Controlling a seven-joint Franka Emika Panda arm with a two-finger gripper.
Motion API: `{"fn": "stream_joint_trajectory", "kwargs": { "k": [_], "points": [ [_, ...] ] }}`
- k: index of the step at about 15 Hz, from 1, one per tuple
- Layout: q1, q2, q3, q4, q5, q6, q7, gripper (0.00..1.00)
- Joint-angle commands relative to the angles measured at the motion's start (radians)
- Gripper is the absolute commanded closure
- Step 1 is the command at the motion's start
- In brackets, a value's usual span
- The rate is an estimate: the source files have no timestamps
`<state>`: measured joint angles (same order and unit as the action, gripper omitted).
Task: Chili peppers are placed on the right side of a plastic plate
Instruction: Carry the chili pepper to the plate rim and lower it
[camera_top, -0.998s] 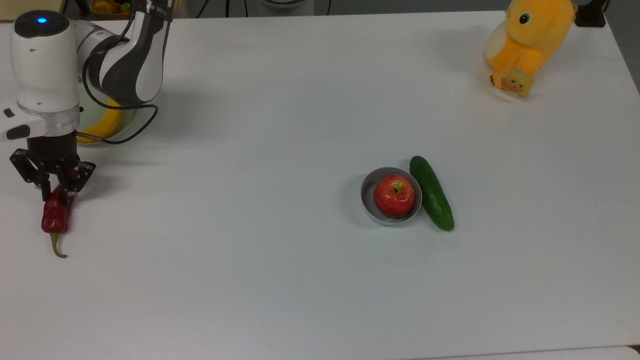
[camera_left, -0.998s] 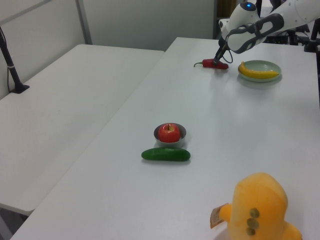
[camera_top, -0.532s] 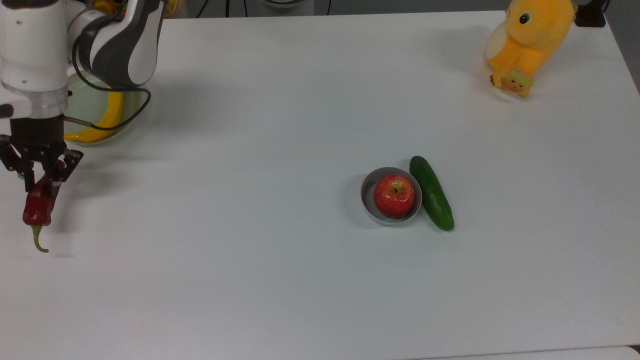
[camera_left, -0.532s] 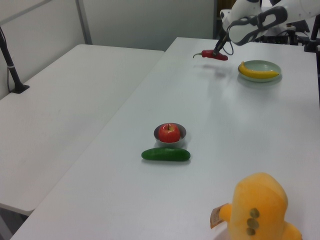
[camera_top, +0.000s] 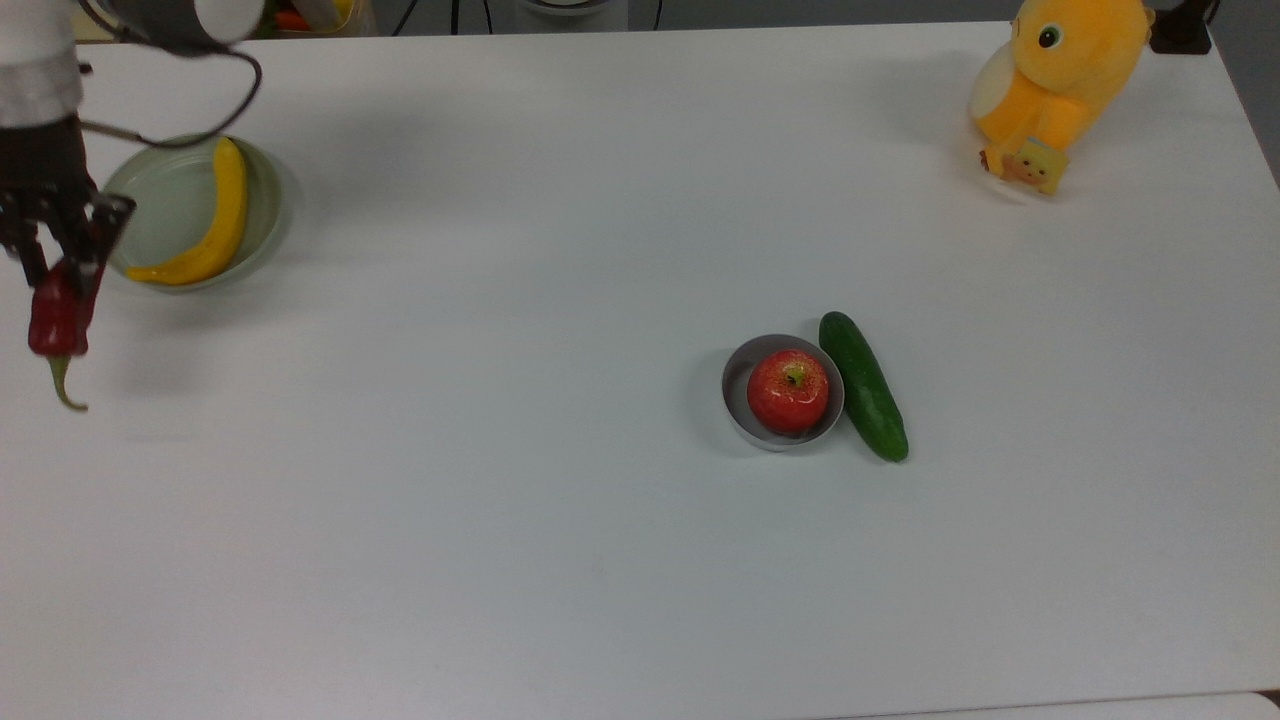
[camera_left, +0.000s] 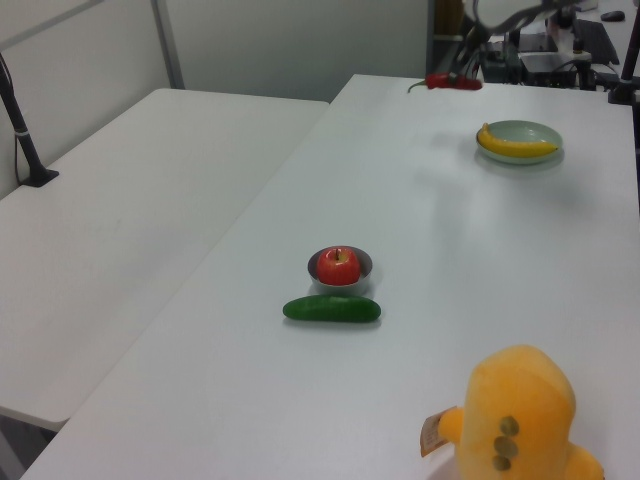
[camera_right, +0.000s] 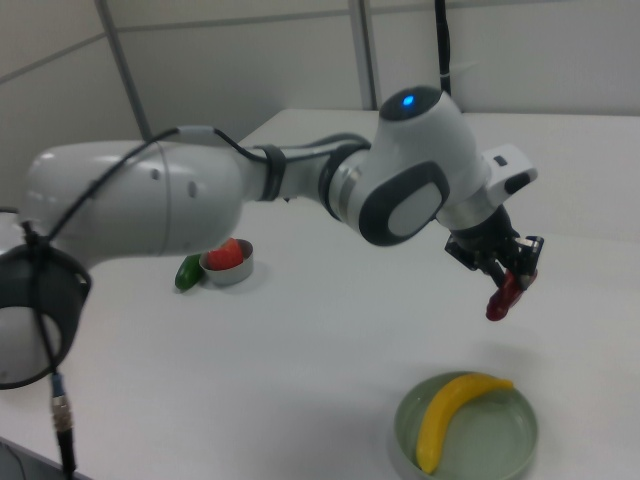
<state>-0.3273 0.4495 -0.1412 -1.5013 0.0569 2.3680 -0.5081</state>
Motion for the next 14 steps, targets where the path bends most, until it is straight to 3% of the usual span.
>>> {"fn": "stream_joint_trajectory", "kwargs": {
  "k": [1, 9, 14],
  "points": [
    [-0.071, -0.104, 0.0, -0.059, 0.021, -0.13, -0.2, 0.96],
    [-0.228, -0.115, 0.0, -0.095, 0.026, -0.174, -0.484, 0.96],
    [-0.274, -0.106, 0.002, -0.17, 0.029, -0.107, -0.641, 0.96]
  ]
}}
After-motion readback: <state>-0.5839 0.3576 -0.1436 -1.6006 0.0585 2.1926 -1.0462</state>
